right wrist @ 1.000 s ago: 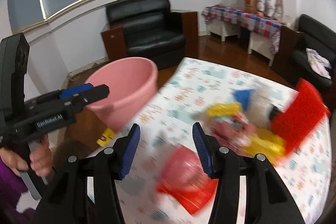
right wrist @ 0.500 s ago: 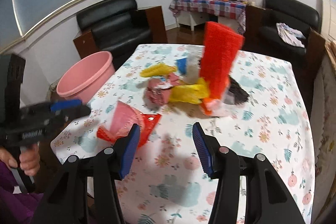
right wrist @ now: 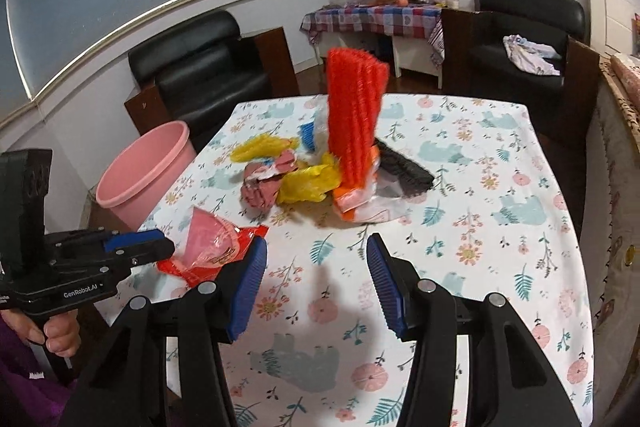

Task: Collect trash
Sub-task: 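Move both grippers back to the table toward the pink wrapper and red mesh, then grasp the pink wrapper with the left gripper while the right gripper grasps the red mesh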

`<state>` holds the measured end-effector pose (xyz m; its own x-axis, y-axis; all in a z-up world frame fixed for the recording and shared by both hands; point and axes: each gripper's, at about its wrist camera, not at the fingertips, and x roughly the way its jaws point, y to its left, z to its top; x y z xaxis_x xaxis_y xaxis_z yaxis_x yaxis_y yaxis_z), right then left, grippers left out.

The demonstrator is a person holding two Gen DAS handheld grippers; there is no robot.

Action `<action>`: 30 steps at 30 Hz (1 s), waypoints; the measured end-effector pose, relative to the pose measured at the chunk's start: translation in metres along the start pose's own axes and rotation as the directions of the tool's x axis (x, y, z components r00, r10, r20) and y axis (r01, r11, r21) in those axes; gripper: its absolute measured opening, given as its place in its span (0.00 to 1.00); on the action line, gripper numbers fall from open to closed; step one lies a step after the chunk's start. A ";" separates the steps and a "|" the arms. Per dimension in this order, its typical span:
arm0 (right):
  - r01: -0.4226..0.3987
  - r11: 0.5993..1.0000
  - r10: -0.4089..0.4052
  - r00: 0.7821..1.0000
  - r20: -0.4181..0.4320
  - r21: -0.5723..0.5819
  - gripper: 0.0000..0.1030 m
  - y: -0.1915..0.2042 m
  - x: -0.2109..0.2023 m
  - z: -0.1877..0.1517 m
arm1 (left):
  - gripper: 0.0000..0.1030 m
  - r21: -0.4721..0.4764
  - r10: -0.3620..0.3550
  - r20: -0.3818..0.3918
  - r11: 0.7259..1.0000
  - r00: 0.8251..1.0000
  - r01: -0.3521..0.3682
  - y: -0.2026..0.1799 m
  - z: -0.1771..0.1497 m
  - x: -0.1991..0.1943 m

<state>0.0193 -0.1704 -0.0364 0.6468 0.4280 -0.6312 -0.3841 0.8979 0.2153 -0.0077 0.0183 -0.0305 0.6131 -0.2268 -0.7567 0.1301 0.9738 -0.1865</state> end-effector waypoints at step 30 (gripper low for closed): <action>0.055 0.997 -0.059 0.996 0.063 0.061 0.13 -0.025 0.037 0.068 | 0.01 0.014 0.053 0.122 0.998 0.991 -0.055 0.002 0.011 -0.030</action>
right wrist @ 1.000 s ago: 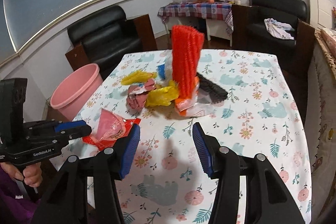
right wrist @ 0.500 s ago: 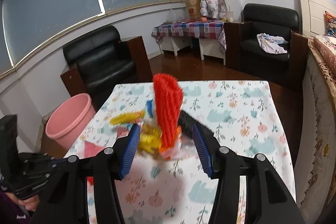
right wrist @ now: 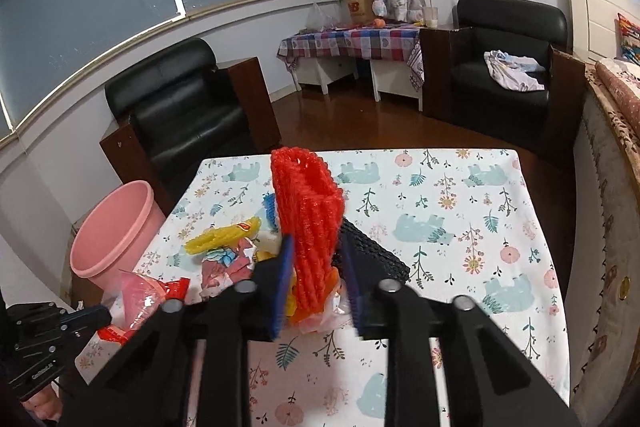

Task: Collect trash
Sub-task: 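Grasp the pink wrapper with the left gripper while the right gripper grasps the red mesh, then carry the pink wrapper and red mesh to the pink bin and release both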

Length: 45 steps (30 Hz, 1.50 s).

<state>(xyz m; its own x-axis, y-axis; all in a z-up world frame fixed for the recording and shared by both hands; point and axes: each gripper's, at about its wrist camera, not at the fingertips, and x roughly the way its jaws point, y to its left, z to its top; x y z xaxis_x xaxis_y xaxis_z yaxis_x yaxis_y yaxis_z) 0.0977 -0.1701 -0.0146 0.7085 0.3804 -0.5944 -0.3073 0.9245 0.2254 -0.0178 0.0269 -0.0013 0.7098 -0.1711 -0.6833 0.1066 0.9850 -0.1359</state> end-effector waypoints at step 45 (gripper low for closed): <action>-0.428 0.886 0.410 0.903 -0.130 -0.179 0.11 0.254 0.080 0.041 | 0.01 -0.326 0.440 0.133 0.866 0.888 -0.380 0.158 0.009 -0.055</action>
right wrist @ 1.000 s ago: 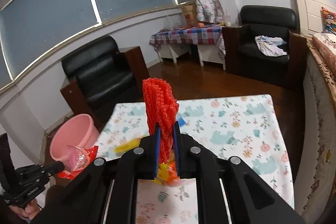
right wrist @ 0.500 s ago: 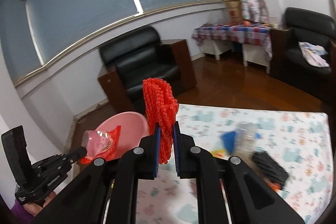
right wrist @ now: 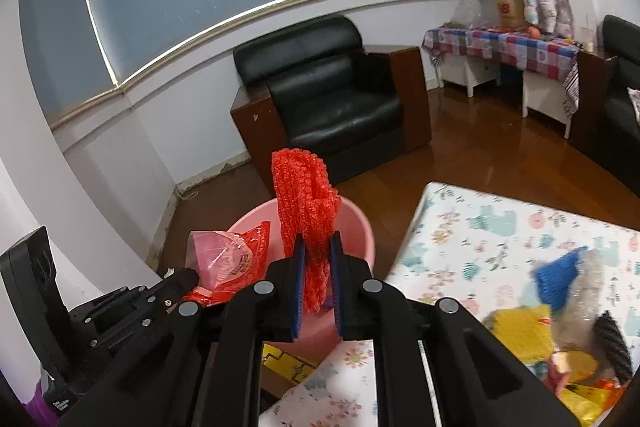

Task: Collect trash
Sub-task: 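Carry the pink wrapper and red mesh to the pink bin and release both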

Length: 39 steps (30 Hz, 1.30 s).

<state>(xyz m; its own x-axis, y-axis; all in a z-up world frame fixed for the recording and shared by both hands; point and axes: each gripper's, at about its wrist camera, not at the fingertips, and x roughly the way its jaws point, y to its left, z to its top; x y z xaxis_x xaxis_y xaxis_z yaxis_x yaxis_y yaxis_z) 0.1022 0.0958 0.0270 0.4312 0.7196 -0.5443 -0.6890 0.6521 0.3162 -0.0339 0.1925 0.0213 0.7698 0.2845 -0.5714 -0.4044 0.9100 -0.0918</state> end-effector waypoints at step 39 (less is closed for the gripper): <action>-0.016 0.999 0.019 0.994 -0.103 0.029 0.36 -0.006 0.049 -0.025 | 0.26 -0.101 -0.082 -0.058 0.992 0.995 0.076 0.019 -0.007 0.019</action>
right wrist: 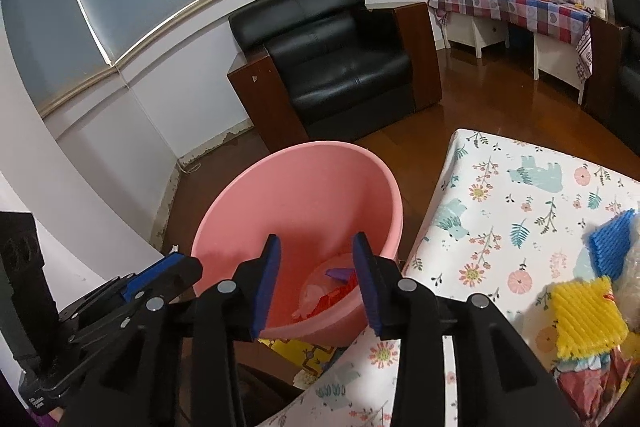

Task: Collect trash
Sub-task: 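Carry the pink wrapper and red mesh to the pink bin and release both, then move both grippers back over the table toward the remaining trash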

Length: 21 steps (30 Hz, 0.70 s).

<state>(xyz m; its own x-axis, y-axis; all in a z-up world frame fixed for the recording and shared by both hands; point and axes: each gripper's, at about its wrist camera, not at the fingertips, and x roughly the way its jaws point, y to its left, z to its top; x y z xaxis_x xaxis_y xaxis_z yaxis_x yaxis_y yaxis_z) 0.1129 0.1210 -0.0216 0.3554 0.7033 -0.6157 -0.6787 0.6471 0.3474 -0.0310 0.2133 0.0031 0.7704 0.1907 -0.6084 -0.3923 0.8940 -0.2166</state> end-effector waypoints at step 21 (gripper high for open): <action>0.169 0.985 -0.167 0.982 0.089 -0.017 0.36 -0.038 -0.132 -0.067 | 0.26 0.125 -0.101 -0.026 0.987 0.995 0.104 -0.082 -0.023 -0.018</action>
<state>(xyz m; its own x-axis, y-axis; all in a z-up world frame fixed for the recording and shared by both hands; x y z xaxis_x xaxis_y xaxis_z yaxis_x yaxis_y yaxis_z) 0.0482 -0.0165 -0.0008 0.5198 0.6085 -0.5995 -0.6192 0.7519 0.2263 -0.0245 0.1270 0.0143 0.7925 0.0886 -0.6033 -0.2445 0.9525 -0.1813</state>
